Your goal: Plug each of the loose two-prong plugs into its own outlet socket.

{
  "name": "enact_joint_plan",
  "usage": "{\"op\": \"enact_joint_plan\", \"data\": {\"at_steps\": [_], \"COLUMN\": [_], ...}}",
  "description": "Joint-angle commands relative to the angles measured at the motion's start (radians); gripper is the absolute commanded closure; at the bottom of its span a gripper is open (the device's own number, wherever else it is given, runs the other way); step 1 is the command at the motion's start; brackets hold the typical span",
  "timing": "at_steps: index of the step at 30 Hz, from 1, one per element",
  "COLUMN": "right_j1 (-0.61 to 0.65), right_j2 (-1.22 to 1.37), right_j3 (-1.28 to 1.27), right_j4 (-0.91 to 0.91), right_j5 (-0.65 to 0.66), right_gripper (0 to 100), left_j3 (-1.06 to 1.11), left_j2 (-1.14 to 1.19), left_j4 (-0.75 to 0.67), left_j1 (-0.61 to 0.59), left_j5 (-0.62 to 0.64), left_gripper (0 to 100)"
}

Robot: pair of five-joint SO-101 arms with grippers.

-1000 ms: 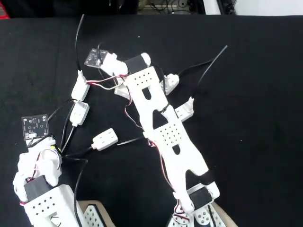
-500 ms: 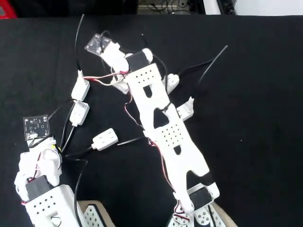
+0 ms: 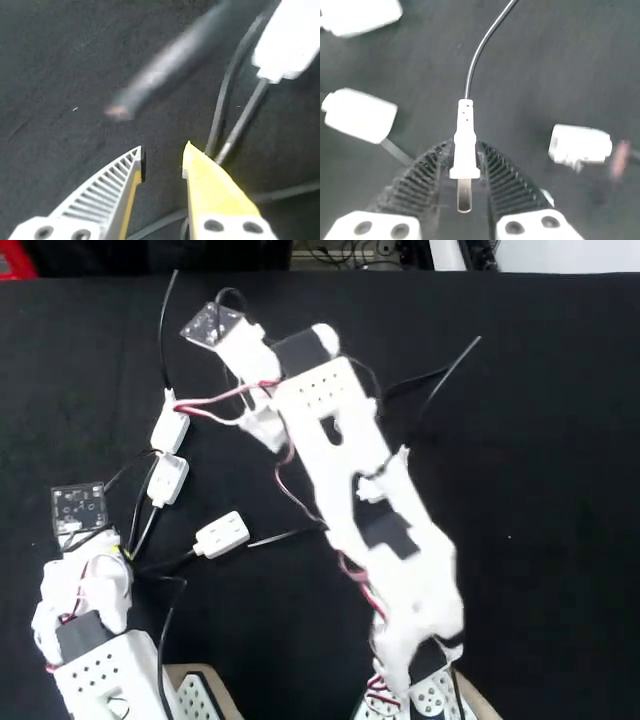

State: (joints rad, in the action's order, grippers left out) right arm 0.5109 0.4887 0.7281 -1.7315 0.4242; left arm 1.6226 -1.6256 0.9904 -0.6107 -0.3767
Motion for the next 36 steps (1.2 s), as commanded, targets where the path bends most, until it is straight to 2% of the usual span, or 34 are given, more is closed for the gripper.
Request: {"op": "enact_joint_plan", "data": {"at_steps": [1,6,13,18,22,27,36], "right_j1": [0.037,0.110,0.198,0.295,0.322,0.327,0.327], "right_j2": [-0.461,-0.885,-1.346,-1.653,-1.854,-1.969,-1.972], "right_j3": [-0.378,-0.759,-1.191,-1.514,-1.793,-2.022,-2.051], "right_j4": [-0.011,0.114,0.405,0.669,0.941,1.135,1.145], "right_j5": [0.043,0.046,0.035,-0.081,-0.152,-0.215,-0.245], "right_gripper": [98.6,98.6,98.6,98.6,98.6,98.6,98.6], "left_j3": [-0.004,-0.012,-0.065,-0.177,-0.275,-0.381,-0.478], "left_j2": [-0.008,-0.008,-0.008,-0.008,-0.009,-0.009,-0.009], "left_j4": [-0.012,-0.011,-0.014,-0.020,-0.021,-0.023,-0.029], "left_j1": [0.085,0.156,0.288,0.377,0.484,0.542,0.840], "left_j5": [0.003,0.006,0.147,0.288,0.391,0.652,0.671], "left_gripper": [85,86,85,85,86,85,85]}}
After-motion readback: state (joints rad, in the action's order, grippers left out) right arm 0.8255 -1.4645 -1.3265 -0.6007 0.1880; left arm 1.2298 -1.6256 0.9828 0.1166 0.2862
